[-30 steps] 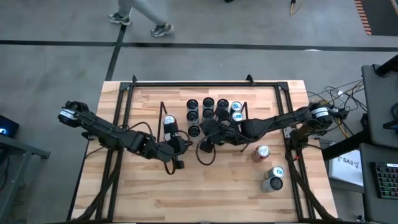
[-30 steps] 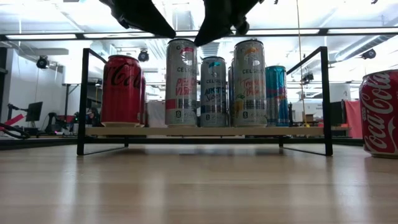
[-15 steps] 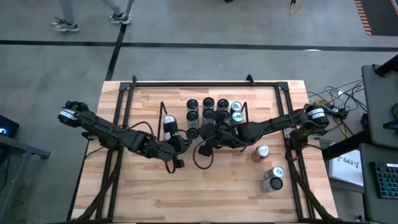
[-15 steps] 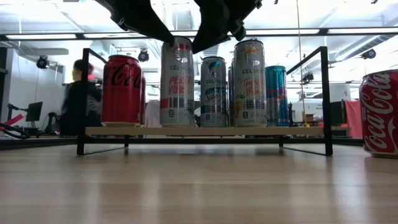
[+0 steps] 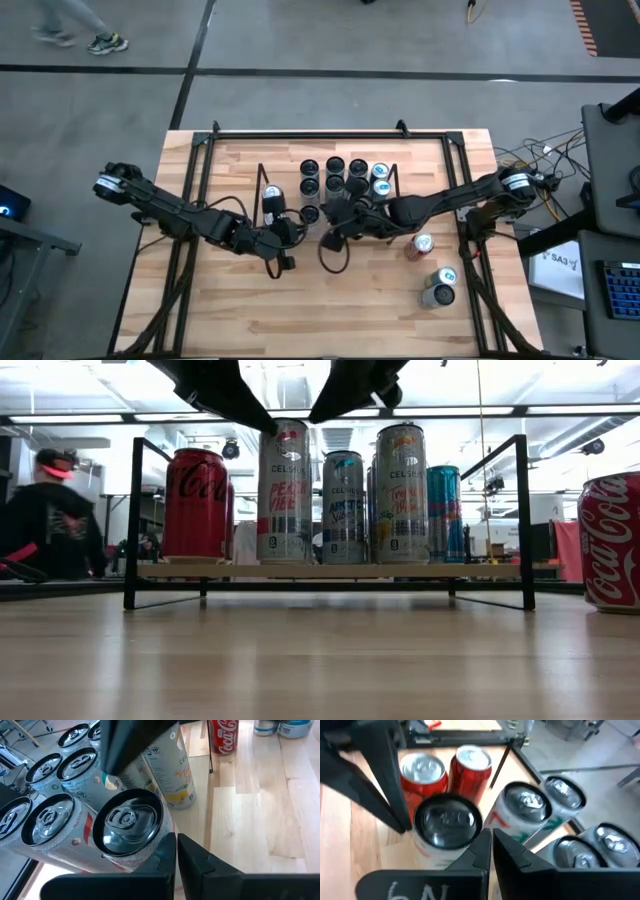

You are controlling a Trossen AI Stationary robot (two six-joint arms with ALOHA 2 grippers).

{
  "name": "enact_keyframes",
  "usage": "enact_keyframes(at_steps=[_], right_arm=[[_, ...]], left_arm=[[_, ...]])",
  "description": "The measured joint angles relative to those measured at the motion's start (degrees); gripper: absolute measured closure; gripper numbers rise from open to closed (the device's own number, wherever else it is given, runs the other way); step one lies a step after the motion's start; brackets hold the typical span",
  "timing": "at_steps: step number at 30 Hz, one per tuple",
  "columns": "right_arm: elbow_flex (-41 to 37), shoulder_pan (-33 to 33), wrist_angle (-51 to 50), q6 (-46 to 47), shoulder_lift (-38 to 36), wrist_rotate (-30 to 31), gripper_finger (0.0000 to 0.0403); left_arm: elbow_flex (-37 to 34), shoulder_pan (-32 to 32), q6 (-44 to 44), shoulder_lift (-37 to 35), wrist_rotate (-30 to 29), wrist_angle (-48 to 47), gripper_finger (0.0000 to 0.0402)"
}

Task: Place canned beverage on shelf
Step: Put the white and pink soda can on the shelf aligned with the other white and pink soda can

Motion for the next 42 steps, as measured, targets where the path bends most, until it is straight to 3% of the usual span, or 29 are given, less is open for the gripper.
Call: enact_keyframes(at_steps=[10,37,42], right_arm=[[0.0,0.0,5.3,-4.8,1.4,-4.2,0.0394],[0.0,0.3,3.9,-2.9,1.9,-4.2,0.0394],[0.0,0.3,4.1,-3.3,0.2,-4.1,0.0394]], left_arm=[[0.0,0.0,0.0,0.0,0.0,-0.5,0.0401],[0.1,0.8,-0.4,-0.4,-0.1,-1.0,0.0401],[2.4,0.6,3.2,-2.1,0.1,-1.6,0.0402]])
